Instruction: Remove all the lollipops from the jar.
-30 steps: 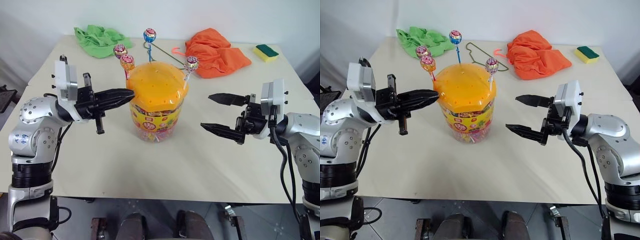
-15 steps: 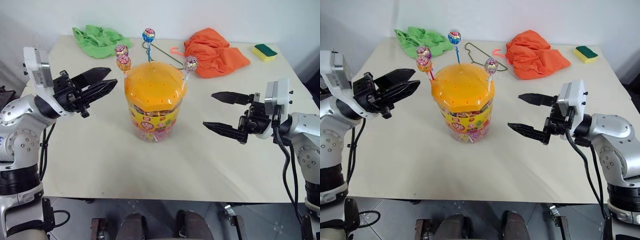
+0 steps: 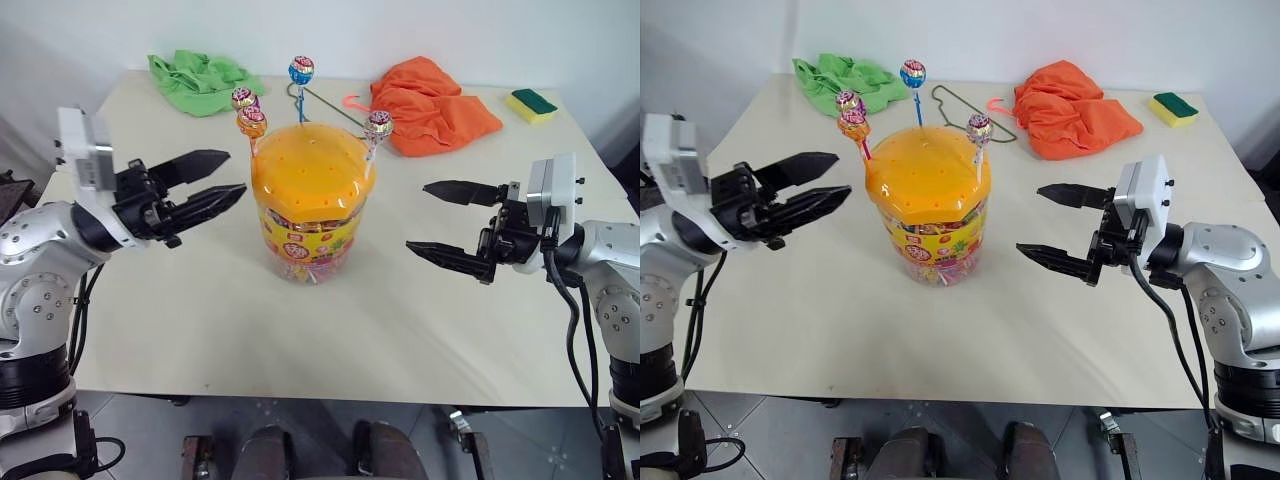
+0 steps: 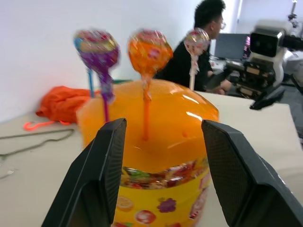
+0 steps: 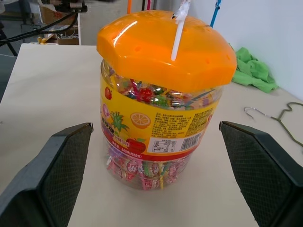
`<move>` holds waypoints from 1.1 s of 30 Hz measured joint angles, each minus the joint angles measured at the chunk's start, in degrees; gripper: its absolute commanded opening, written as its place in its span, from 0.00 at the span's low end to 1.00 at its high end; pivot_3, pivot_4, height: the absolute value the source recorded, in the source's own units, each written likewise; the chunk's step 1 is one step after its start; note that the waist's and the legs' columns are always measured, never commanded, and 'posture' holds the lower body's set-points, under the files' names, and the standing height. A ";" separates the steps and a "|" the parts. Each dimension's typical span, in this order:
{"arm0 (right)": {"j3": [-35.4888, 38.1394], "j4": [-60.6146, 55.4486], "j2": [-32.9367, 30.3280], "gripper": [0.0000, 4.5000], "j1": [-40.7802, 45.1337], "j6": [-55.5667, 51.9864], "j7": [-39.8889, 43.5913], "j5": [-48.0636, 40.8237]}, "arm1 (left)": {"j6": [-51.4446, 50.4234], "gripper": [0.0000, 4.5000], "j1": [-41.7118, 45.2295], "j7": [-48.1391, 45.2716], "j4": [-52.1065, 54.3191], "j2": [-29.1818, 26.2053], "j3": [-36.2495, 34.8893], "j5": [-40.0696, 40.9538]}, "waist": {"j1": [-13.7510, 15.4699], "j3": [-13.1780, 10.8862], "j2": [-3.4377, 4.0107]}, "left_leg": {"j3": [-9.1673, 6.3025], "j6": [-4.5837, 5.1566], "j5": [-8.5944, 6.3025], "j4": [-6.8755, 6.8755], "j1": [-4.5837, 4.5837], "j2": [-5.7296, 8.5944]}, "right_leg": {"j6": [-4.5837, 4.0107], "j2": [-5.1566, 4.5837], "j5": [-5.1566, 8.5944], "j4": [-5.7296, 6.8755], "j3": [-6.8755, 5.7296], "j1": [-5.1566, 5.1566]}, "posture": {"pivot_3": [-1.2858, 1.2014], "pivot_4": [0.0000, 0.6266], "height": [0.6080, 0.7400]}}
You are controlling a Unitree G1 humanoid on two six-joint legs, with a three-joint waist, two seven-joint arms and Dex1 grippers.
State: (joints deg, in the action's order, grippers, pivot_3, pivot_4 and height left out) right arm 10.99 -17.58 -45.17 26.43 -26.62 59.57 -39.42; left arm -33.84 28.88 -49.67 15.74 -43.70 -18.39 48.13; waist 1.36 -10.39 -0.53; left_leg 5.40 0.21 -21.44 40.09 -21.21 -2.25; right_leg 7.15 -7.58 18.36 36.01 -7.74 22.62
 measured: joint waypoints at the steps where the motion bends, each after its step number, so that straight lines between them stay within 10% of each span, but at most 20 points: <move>1: 0.00 0.00 0.00 1.00 0.00 0.00 0.00 0.01 | 0.01 0.60 0.14 -0.21 -0.06 0.01 0.72 -0.18 | -0.01 0.00 0.00 | 0.00 0.00 0.00 0.00 0.00 0.00 | 0.00 0.00 0.00 0.00 0.00 0.00 | 0.52 0.24 1.00; 11: 0.24 -0.37 -0.16 1.00 -0.60 -0.26 -0.38 -0.02 | 3.92 0.60 5.16 -1.93 -5.28 2.72 5.26 -4.04 | -0.02 0.00 0.00 | 0.03 0.00 0.00 0.00 0.00 0.02 | 0.00 0.00 0.00 0.00 0.00 0.00 | 0.52 0.24 1.00; 20: 4.97 -5.04 -1.71 1.00 -2.90 -4.42 -0.38 -7.25 | 3.90 0.01 6.90 -5.04 -7.56 3.61 5.97 -3.89 | 0.03 0.00 0.00 | -0.01 0.00 0.00 0.00 -0.01 0.02 | 0.00 0.00 0.00 0.00 -0.02 0.00 | 0.52 0.24 1.00; 33: 6.10 -6.36 -2.59 1.00 -2.50 -5.73 -1.72 -8.61 | 3.75 0.01 13.39 -4.96 -7.75 3.13 5.99 -4.17 | 0.06 0.00 0.00 | -0.01 0.00 0.00 0.01 -0.03 0.03 | 0.01 -0.01 -0.01 0.00 -0.01 0.00 | 0.52 0.24 1.00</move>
State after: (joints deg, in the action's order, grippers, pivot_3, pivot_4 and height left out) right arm 17.09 -23.94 -47.76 23.93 -32.35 57.85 -48.03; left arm -30.09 42.27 -54.64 8.00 -40.57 -12.41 43.96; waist 1.42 -10.39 -0.53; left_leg 5.39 0.21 -21.44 40.10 -21.23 -2.22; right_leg 7.16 -7.59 18.35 36.01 -7.76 22.62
